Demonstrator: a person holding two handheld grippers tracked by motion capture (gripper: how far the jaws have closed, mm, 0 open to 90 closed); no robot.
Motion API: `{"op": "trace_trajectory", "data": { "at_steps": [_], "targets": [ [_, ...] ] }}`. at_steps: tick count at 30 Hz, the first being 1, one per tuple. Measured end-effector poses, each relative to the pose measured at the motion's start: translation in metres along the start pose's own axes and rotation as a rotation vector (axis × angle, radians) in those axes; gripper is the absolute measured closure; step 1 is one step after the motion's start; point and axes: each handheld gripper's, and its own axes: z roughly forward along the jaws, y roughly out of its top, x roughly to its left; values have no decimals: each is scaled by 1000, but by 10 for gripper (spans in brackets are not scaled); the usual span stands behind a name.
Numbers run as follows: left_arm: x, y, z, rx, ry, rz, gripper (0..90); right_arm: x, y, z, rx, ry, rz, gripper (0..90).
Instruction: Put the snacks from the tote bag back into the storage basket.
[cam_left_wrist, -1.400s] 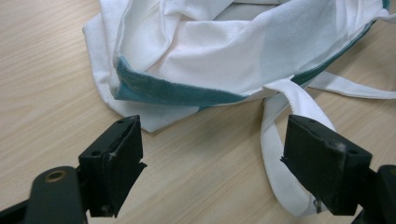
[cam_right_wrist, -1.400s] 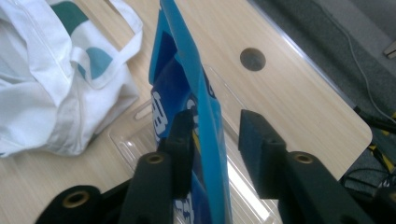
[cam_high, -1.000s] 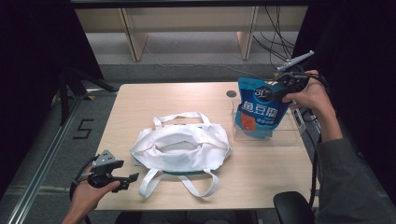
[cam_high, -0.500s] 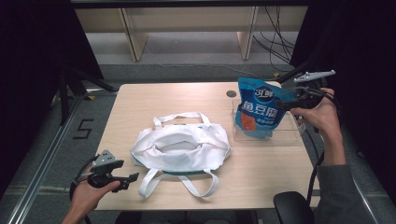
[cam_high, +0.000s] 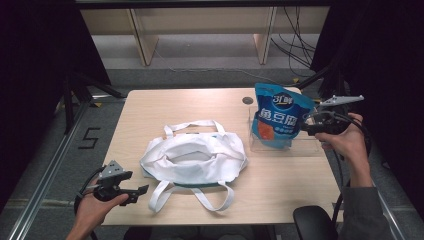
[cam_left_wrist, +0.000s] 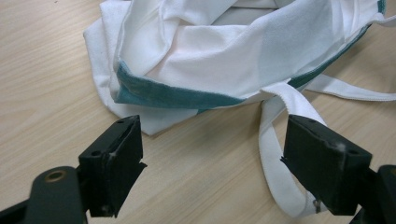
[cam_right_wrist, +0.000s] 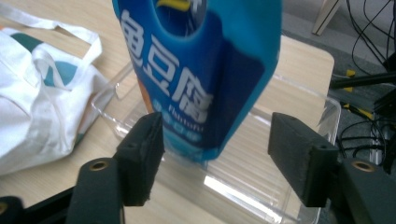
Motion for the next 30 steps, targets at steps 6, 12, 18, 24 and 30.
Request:
{"op": "trace_trajectory", "data": {
  "at_steps": [6,12,18,24,30],
  "targets": [
    [-2,1,1,-12,-4,-14,193,-4,-10,9,46,24,27,598],
    [-1,1,1,0,-6,-8,193,-5,-10,13,65,46,-56,896],
    [-1,1,1,16,-12,6,193,-3,-8,24,11,55,-76,900],
    [-1,1,1,15,-15,1,193,-12,-4,29,15,32,-71,900],
    [-1,1,1,21,-13,7,193,-17,-3,30,17,28,-84,900]
  ]
}}
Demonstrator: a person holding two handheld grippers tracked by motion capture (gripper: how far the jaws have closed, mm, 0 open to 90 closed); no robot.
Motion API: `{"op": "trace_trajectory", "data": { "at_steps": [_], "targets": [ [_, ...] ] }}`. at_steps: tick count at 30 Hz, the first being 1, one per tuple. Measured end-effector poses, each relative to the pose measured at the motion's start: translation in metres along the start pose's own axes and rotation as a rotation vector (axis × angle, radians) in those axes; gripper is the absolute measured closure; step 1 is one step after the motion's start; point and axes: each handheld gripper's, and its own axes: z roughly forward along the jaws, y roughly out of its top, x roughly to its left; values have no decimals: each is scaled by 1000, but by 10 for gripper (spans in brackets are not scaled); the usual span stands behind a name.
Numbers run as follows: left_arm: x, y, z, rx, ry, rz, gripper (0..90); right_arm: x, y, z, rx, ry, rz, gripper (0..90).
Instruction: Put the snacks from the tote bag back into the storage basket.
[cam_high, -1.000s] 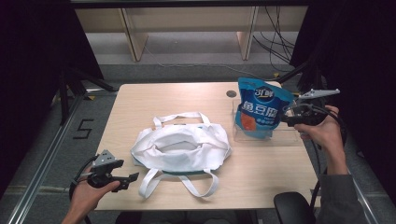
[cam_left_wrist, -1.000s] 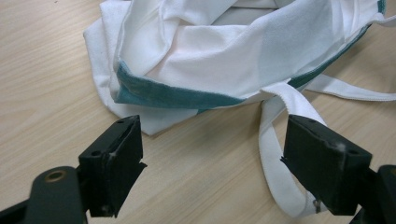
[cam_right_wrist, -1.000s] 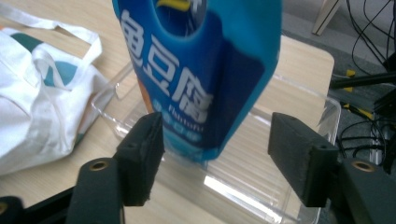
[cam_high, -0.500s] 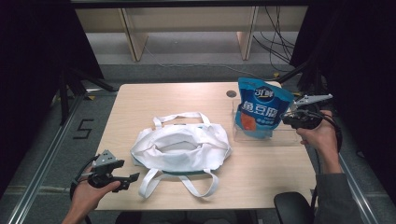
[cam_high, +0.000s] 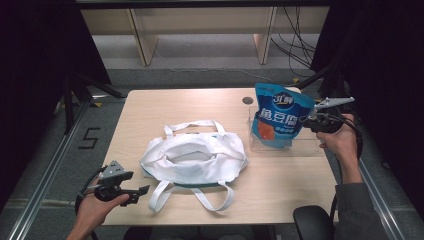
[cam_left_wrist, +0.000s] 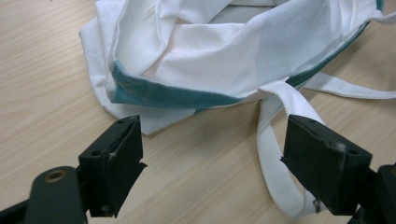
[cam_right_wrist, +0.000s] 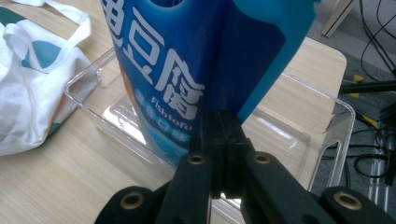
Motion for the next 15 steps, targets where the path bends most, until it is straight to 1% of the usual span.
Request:
{"op": "trace_trajectory", "data": {
  "at_steps": [1,2,3,4,5,6,7,8,9,10,11,12,13,14,15],
  "targets": [
    [0,0,0,1,1,0,193,-1,0,0,-2,-3,3,900],
    [0,-1,1,-13,4,-4,193,-1,-1,1,-19,-11,10,900],
    [0,0,0,-4,-3,-18,193,-1,0,1,-17,-10,40,900],
    [1,0,0,1,-1,-12,193,-4,-1,1,-5,-13,16,900],
    [0,0,0,6,1,-10,193,-5,-1,3,-26,-21,24,900],
    [0,0,0,7,2,-9,193,-6,-1,2,-17,-22,38,900],
    [0,0,0,7,2,-9,193,-9,-2,4,-34,-33,13,900],
    [0,0,0,-4,0,-20,193,-11,-3,4,-25,-30,16,900],
    [0,0,0,-1,4,-11,193,-12,-3,4,-23,-30,19,900],
    [0,0,0,0,5,0,193,-13,-3,6,-39,-37,30,900],
    [0,0,0,-1,3,-1,193,-15,-4,8,-38,-44,27,900],
    [0,0,0,7,2,-1,193,-16,-3,8,-27,-39,35,900],
    [0,0,0,0,1,-3,193,-18,-3,9,-19,-39,37,900],
    [0,0,0,-5,2,-6,193,-19,-3,11,-34,-50,33,900],
    [0,0,0,-2,2,-4,193,-18,-2,12,-32,-48,70,900]
  ]
}}
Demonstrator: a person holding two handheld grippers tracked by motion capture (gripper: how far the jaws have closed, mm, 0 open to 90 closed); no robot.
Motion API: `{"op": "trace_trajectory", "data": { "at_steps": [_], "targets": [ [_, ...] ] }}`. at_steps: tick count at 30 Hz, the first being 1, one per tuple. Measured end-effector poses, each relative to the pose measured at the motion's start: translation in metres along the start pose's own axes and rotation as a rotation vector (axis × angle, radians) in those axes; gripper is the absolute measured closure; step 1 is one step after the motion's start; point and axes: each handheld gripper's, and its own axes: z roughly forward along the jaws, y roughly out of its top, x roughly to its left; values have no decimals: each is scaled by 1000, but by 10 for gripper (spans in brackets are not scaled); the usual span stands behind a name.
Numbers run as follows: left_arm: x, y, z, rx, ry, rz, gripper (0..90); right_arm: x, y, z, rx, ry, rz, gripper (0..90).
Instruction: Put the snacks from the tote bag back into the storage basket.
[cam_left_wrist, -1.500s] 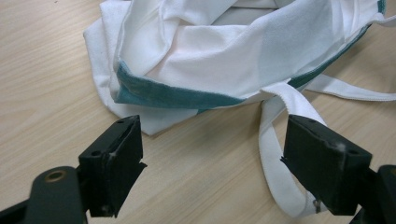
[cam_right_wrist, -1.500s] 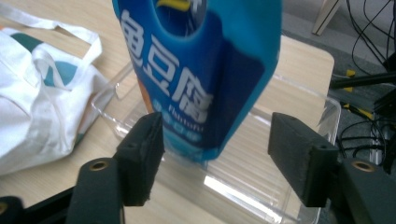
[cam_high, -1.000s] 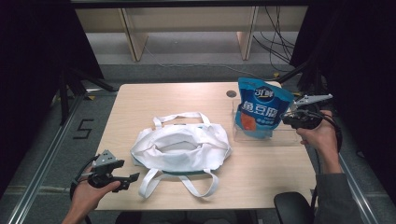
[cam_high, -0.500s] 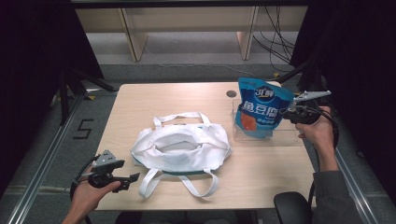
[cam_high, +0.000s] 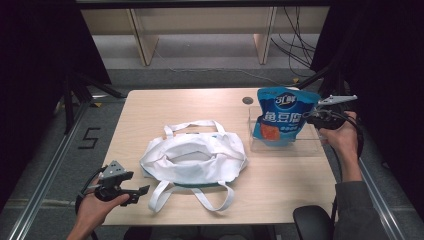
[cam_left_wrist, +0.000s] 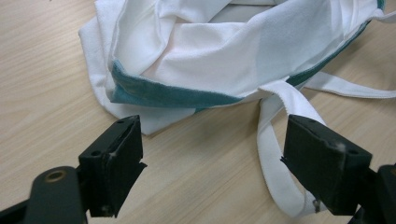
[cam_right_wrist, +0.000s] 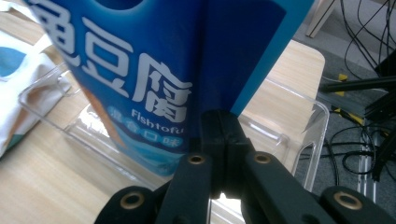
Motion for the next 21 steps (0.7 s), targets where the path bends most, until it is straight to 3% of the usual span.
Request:
{"op": "trace_trajectory", "data": {
  "at_steps": [1,2,4,5,6,7,8,10,11,15,16,18,20,21],
  "targets": [
    [0,0,0,7,1,-8,193,-1,0,1,7,2,3,900],
    [0,0,0,6,0,-9,193,-5,0,2,13,2,-30,900],
    [0,0,0,3,1,-11,193,-6,0,4,14,0,-30,900],
    [-1,0,0,0,-1,-15,193,-4,0,5,10,6,3,900],
    [0,0,0,1,-2,-13,193,-4,-1,6,-13,-1,-4,900],
    [0,0,0,-1,-1,-15,193,-4,-1,4,18,11,6,900],
    [0,0,0,-2,-4,-14,193,-5,-2,4,4,4,-4,900],
    [0,0,0,-18,8,1,193,-3,-4,2,12,7,29,861],
    [0,0,0,-12,3,4,193,-5,-5,0,22,5,-7,849],
    [0,0,-2,0,4,5,193,5,-8,-5,25,21,21,795],
    [0,0,-2,-2,2,-6,193,6,-10,-6,28,28,-4,777],
    [1,0,-2,2,4,11,193,10,-10,-8,29,36,17,746],
    [0,0,-1,-4,1,2,193,10,-10,-8,4,37,2,688],
    [0,0,-1,-4,0,5,193,14,-11,-7,-15,35,31,654]
  ]
}}
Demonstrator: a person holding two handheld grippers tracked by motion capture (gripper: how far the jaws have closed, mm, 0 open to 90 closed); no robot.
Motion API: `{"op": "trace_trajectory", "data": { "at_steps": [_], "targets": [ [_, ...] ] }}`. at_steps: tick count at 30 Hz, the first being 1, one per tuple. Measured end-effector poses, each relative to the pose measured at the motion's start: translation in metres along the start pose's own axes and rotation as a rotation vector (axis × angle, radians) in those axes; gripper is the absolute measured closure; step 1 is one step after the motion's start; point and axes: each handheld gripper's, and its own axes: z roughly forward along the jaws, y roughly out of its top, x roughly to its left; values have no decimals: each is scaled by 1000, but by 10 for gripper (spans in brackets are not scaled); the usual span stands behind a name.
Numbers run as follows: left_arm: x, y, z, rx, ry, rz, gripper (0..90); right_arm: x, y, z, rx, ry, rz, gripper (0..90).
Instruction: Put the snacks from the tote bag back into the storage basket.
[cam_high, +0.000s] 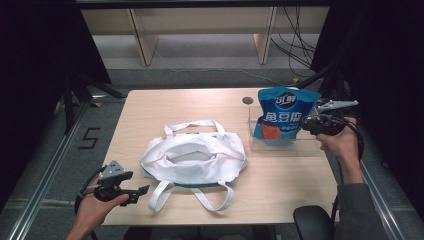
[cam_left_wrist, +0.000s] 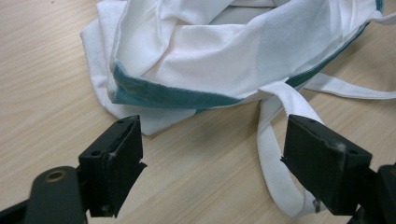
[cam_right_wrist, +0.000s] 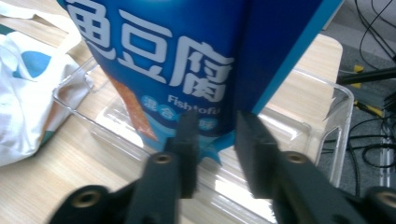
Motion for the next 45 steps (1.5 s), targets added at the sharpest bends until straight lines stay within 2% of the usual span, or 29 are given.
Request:
{"op": "trace_trajectory", "data": {
  "at_steps": [1,2,3,4,6,7,8,9,10,11,12,14,15,17,18,20,21,22,25,30,31,33,34,36,40,41,43,44,45],
  "targets": [
    [0,0,0,1,1,1,193,1,0,-2,21,6,11,642],
    [0,0,0,2,2,0,193,0,0,-1,8,17,-29,632],
    [0,0,0,2,2,1,193,4,-1,-2,6,20,1,617],
    [0,0,0,1,4,-1,193,5,-1,-1,-15,19,-3,598],
    [-1,0,0,-13,9,-4,193,11,1,-4,4,30,16,549],
    [0,0,0,2,3,0,193,13,2,-3,-26,33,14,529],
    [1,0,-1,4,3,3,193,14,2,-5,-6,36,-15,523],
    [1,0,-1,4,3,3,193,17,3,-3,-41,38,-27,513],
    [1,0,-1,5,3,5,193,22,5,-5,-17,51,-6,501],
    [0,0,-1,9,2,-5,193,22,4,-4,-30,53,-51,492],
    [1,0,-1,10,2,-3,193,28,6,-5,-29,64,-8,478],
    [0,0,-1,3,-1,-10,193,34,6,-5,-45,78,-51,466],
    [0,-1,0,-15,9,-4,193,41,8,-7,-34,90,-10,456],
    [0,0,-1,0,10,-1,193,48,8,-5,-57,99,-60,437],
    [0,0,-1,0,9,-1,193,53,10,-7,-37,109,-56,428],
    [0,0,0,-12,8,1,193,62,11,-5,-45,126,-95,415],
    [0,0,0,-13,7,0,193,68,11,-6,-30,142,-78,410],
    [0,0,-1,0,8,3,193,71,12,-4,-43,151,-103,404],
    [0,0,-2,1,8,5,193,81,13,-2,-37,180,-122,397],
    [0,0,-1,-3,9,5,193,100,10,1,-39,210,-135,386],
    [0,0,-2,0,9,6,193,101,10,3,-54,209,-170,384],
    [0,0,-1,-2,0,4,193,112,8,4,-49,230,-156,374],
    [-1,0,-1,-9,0,-5,193,112,8,6,-56,235,-187,372],
    [-1,0,0,-25,7,-9,193,121,6,7,-56,253,-180,361],
    [-1,0,-1,-12,0,-8,193,131,0,11,-55,265,-190,352],
    [-3,-1,1,-42,7,-29,193,134,-2,11,-56,270,-180,348],
    [-3,0,1,-39,7,-27,193,138,-6,14,-64,289,-195,341],
    [-2,0,0,-17,0,-14,193,139,-7,15,-73,295,-206,338],
    [-2,0,0,-20,6,-9,193,142,-10,15,-71,294,-188,334]
  ]
}}
